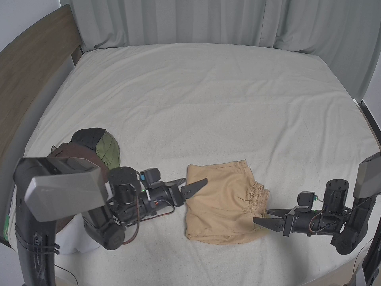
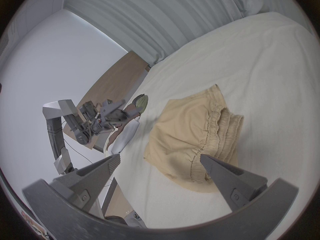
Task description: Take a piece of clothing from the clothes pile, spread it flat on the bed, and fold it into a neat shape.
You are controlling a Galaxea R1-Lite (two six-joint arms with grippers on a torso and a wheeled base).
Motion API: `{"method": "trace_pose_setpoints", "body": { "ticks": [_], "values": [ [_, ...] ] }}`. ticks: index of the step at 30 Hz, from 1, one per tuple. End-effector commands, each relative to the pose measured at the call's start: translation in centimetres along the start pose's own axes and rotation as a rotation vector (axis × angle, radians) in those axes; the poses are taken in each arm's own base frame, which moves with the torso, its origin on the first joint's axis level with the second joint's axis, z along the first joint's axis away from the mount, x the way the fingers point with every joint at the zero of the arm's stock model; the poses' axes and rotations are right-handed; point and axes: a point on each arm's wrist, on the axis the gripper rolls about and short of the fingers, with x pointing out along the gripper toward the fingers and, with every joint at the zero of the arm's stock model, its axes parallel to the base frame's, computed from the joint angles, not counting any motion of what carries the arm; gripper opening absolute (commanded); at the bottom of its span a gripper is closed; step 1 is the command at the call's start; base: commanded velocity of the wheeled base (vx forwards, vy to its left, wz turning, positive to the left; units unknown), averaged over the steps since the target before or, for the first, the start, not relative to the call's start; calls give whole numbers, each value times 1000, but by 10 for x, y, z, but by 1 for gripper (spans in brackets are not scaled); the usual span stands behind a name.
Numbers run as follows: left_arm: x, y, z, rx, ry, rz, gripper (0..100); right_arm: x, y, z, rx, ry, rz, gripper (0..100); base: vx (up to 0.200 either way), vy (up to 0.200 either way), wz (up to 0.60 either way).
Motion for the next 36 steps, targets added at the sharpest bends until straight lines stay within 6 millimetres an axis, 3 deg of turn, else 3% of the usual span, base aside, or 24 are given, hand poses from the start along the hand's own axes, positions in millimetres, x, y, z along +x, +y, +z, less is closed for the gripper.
{"method": "trace_pose_setpoints", "body": {
  "ticks": [1, 7, 11, 23, 32, 36],
  "values": [
    [-52, 0, 44, 135, -94, 90, 100, 17, -8, -14, 30, 60, -20, 100, 0, 0, 0],
    [-93, 21, 47, 236, -63, 202, 100, 33, -5, -13, 83, 39, -45, 100, 0, 0, 0],
    [-103, 33, 53, 297, -69, 229, 100, 41, -8, -17, 97, 50, -53, 100, 0, 0, 0],
    [-105, 36, 54, 337, -65, 245, 100, 53, -32, -49, 138, 151, -158, 100, 0, 0, 0],
    [-106, 36, 52, 334, -58, 246, 100, 52, -31, -48, 132, 147, -157, 100, 0, 0, 0],
    [-107, 34, 50, 337, -52, 246, 100, 45, -25, -37, 116, 107, -148, 100, 0, 0, 0]
  ]
}}
